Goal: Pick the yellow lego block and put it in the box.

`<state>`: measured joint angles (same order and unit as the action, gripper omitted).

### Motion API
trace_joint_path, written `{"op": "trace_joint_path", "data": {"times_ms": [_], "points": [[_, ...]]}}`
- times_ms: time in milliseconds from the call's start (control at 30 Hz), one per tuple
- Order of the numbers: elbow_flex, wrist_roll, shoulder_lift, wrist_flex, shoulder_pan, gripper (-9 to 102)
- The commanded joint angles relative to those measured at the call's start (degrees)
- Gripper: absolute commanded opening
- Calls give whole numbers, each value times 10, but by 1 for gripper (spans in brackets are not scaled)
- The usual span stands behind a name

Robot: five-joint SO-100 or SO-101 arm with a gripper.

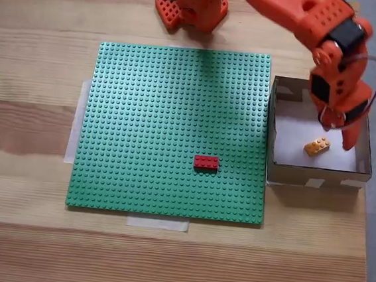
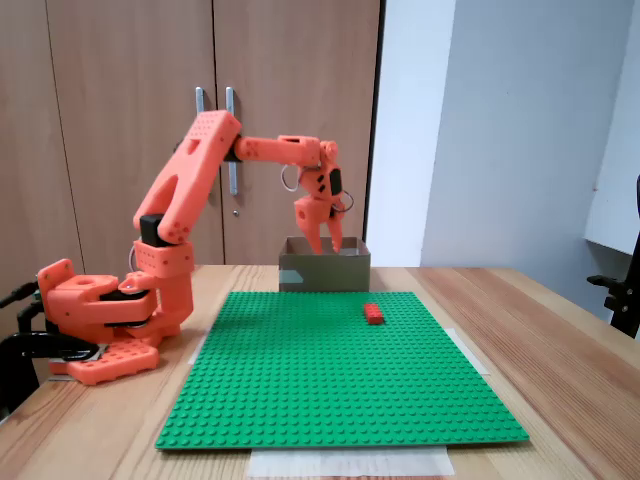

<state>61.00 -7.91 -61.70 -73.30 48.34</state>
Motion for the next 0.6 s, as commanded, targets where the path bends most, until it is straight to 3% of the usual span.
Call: {"op": "trace_joint_path", "data": {"times_ms": [0,233,567], "points": [[67,11,-129,30,11,20],[212,23,-332,69,4,17],[393,76,-576,136,-93,11]]}}
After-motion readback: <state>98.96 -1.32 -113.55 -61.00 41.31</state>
